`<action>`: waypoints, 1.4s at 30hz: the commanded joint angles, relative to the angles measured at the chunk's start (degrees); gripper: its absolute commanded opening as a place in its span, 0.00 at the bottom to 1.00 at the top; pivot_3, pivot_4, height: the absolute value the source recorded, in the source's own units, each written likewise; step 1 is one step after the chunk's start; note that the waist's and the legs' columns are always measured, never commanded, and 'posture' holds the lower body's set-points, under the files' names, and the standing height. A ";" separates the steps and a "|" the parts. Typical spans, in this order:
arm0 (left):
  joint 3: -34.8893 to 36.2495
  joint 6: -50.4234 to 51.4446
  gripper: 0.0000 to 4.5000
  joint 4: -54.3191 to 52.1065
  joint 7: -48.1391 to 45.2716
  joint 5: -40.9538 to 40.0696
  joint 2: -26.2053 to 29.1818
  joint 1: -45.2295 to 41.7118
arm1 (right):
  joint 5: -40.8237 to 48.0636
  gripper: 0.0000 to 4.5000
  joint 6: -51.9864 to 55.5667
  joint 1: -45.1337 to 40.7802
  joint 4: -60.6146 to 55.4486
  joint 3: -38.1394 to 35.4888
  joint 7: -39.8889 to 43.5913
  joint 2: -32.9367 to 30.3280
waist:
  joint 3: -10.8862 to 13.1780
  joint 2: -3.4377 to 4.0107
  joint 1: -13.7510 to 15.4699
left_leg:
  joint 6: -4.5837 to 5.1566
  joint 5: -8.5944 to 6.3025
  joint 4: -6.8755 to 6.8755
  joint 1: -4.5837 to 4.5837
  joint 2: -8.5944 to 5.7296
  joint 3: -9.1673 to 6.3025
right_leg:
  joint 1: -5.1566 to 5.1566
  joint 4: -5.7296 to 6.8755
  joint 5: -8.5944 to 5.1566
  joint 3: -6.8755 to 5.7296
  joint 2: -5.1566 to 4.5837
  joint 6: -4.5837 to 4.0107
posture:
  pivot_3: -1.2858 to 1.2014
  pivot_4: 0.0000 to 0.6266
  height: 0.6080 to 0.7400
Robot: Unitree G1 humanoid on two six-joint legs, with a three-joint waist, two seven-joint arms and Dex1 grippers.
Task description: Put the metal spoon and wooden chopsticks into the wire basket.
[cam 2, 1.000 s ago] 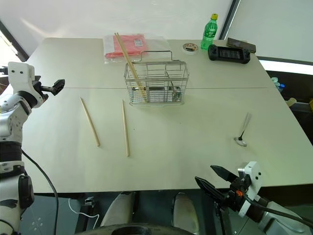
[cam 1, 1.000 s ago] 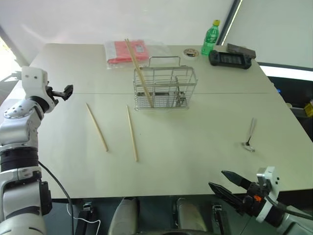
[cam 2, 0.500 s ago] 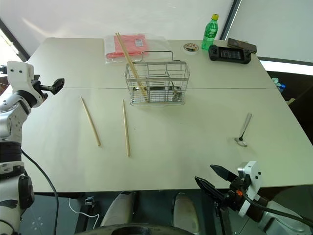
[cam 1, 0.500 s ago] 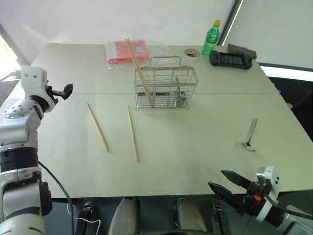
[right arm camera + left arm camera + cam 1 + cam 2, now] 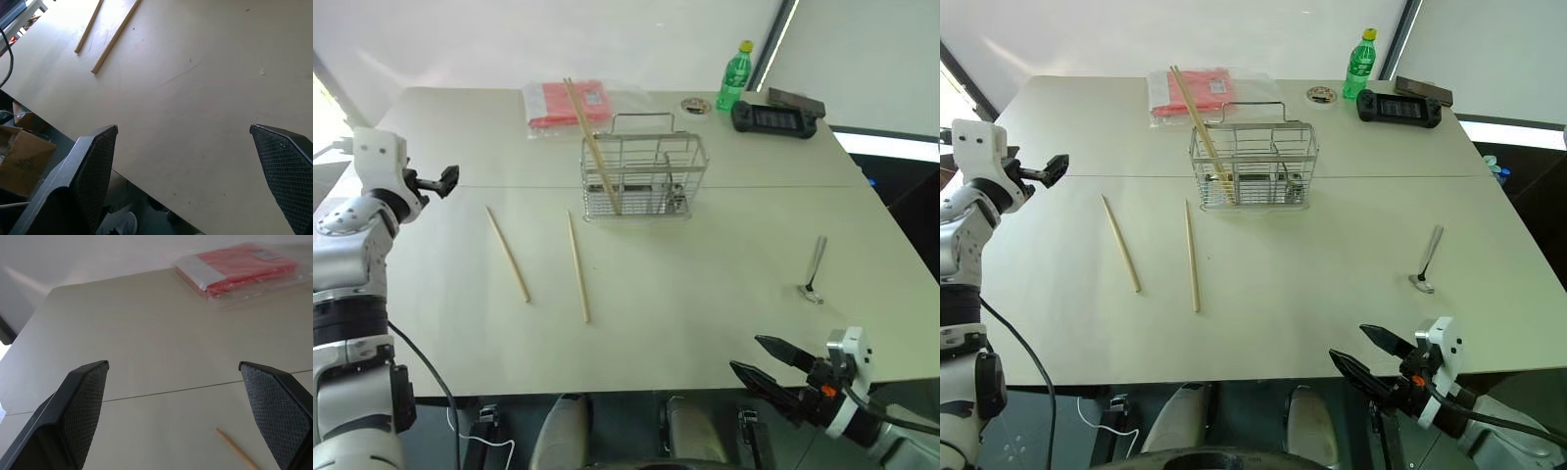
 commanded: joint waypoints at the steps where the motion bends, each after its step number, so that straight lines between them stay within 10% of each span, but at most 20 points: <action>1: 2.35 1.33 1.00 -4.80 -1.84 -1.40 2.31 1.03 | -0.56 0.99 -0.54 -3.68 0.33 -0.26 0.56 -2.54 | 0.00 0.01 -0.18 | 0.00 0.00 0.00 0.01 0.00 0.01 | 0.00 0.00 0.00 0.01 0.00 0.00 | 0.52 0.24 0.86; 10: 2.70 12.94 1.00 -32.51 -21.75 -17.34 9.67 12.64 | -5.74 0.99 -2.39 -23.08 9.58 0.15 12.31 -21.26 | 0.08 0.15 0.00 | 0.01 0.00 0.08 0.02 0.01 0.07 | 0.06 -0.01 0.00 0.04 -0.02 -0.03 | 0.52 0.24 0.86; 16: -1.25 17.07 1.00 -44.15 -29.06 -26.61 11.97 13.43 | -20.18 0.99 -15.94 -54.01 29.08 17.07 28.70 -32.35 | 0.32 0.66 -0.28 | 0.02 0.00 0.11 0.13 0.05 0.21 | 0.13 -0.03 0.00 0.05 -0.05 -0.06 | 0.52 0.24 0.86; 23: -3.88 18.69 1.00 -46.60 -28.05 -29.45 11.12 11.32 | -39.96 0.99 -44.56 -84.15 58.07 39.14 47.42 -28.86 | 0.47 0.74 -1.65 | 0.08 -0.02 0.03 0.06 0.04 0.36 | 0.10 -0.09 0.04 0.07 -0.04 0.23 | 0.52 0.24 0.86; 28: -3.36 18.75 1.00 -46.79 -26.49 -29.91 11.12 11.95 | -56.04 0.99 -75.44 -97.23 80.69 52.85 48.07 -26.70 | 0.52 0.76 -1.89 | 0.07 -0.01 -0.02 0.14 0.05 0.41 | 0.09 0.01 0.04 0.08 -0.03 0.33 | 0.52 0.24 0.86; 42: 0.27 21.27 1.00 -49.65 -20.22 -34.54 11.13 13.03 | -84.33 0.99 -100.10 -109.73 103.11 64.36 28.51 -20.64 | 0.57 0.83 -3.16 | 0.01 0.03 0.00 0.27 0.05 0.45 | 0.10 0.21 0.05 0.24 0.01 0.33 | 0.52 0.24 0.86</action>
